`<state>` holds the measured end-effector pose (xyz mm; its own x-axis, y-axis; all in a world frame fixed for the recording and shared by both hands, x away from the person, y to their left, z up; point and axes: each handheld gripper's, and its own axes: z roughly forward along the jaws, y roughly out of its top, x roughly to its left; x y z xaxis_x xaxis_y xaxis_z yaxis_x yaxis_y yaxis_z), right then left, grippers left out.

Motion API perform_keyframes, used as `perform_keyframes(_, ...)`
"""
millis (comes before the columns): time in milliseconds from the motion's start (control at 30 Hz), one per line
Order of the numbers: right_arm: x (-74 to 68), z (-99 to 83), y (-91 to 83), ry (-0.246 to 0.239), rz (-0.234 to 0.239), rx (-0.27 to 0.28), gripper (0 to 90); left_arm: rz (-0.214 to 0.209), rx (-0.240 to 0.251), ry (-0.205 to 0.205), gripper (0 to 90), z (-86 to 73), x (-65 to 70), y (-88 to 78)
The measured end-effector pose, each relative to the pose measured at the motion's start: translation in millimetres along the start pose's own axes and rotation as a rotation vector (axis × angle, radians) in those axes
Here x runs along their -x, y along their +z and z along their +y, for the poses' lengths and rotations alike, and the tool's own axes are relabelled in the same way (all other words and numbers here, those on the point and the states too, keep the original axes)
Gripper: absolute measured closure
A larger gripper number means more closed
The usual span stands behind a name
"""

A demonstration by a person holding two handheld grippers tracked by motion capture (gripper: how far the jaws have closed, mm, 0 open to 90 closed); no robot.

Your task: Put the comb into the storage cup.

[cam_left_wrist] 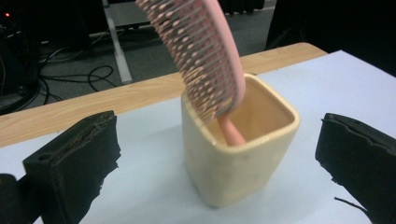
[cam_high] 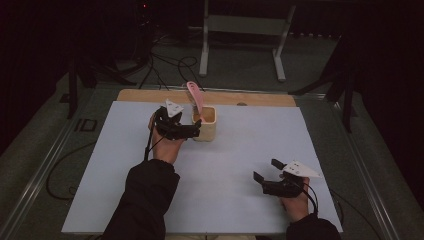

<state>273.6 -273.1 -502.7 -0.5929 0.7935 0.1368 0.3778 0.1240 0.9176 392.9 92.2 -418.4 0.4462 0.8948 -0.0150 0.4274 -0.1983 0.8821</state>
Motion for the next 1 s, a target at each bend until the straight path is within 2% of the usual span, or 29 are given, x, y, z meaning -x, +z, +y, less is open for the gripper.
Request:
perform_keyframes(133, -0.1, 0.0, 0.1, -0.001, 0.000, 0.000, 9.1, 0.005, -0.006, 0.021, 0.3, -9.7, -3.0, -10.9)
perform_keyframes(400, -0.5, -0.2, 0.3, -0.004, -0.001, -0.002, 9.2, -0.031, -0.001, 0.009, 0.3, -28.3, -10.1, -30.3)
perform_keyframes(567, -0.5, -0.3, 0.2, -0.003, -0.001, -0.004, 9.2, -0.039, 0.005, 0.006, 0.3, -41.3, -14.7, -42.2)
perform_keyframes(667, -1.2, -0.3, 0.4, -0.003, 0.000, -0.003, 9.2, -0.046, 0.005, -0.005, 0.3, -56.1, -22.3, -52.9)
perform_keyframes(833, -2.2, -0.5, 0.6, -0.004, -0.001, -0.004, 9.2, -0.053, 0.005, -0.014, 0.3, -69.2, -34.3, -64.8)
perform_keyframes(867, -2.3, -0.6, 0.7, -0.003, -0.001, -0.004, 9.2, -0.057, 0.012, -0.023, 0.3, -75.3, -40.3, -71.7)
perform_keyframes(1000, -2.7, -0.8, 1.3, -0.005, -0.006, -0.006, 9.2, -0.063, 0.020, -0.025, 0.3, -87.4, -49.4, -85.0)
